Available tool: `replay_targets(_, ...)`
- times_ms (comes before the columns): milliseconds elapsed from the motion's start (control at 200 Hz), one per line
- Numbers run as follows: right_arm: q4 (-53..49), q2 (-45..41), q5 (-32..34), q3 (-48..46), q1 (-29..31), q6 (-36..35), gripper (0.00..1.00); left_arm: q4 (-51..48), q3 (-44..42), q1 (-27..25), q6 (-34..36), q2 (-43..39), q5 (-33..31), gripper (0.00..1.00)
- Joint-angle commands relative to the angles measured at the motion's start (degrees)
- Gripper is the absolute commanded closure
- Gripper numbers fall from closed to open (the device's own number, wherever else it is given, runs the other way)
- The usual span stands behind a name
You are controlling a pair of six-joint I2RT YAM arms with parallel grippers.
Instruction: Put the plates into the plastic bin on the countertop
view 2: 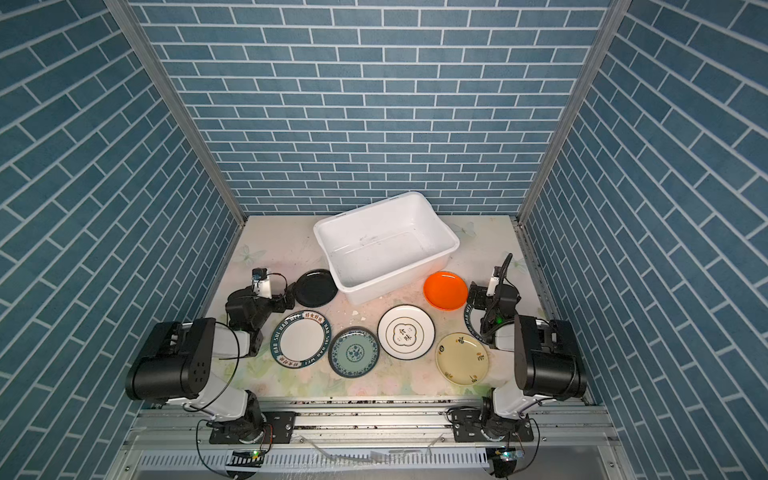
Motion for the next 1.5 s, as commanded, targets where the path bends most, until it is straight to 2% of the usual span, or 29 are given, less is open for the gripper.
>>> replay_targets(0, 0.00, -0.69, 0.32, 1.19, 0.30, -2.66, 0.01, -0.28, 0.89, -0.27, 0.55, -0.99, 0.09, 0.00)
replay_targets(1496, 0.56, -0.75, -1.69, 0.85, 0.30, -3.21, 0.01, -0.36, 0.95, -0.27, 0.61, -0.95, 0.09, 0.00)
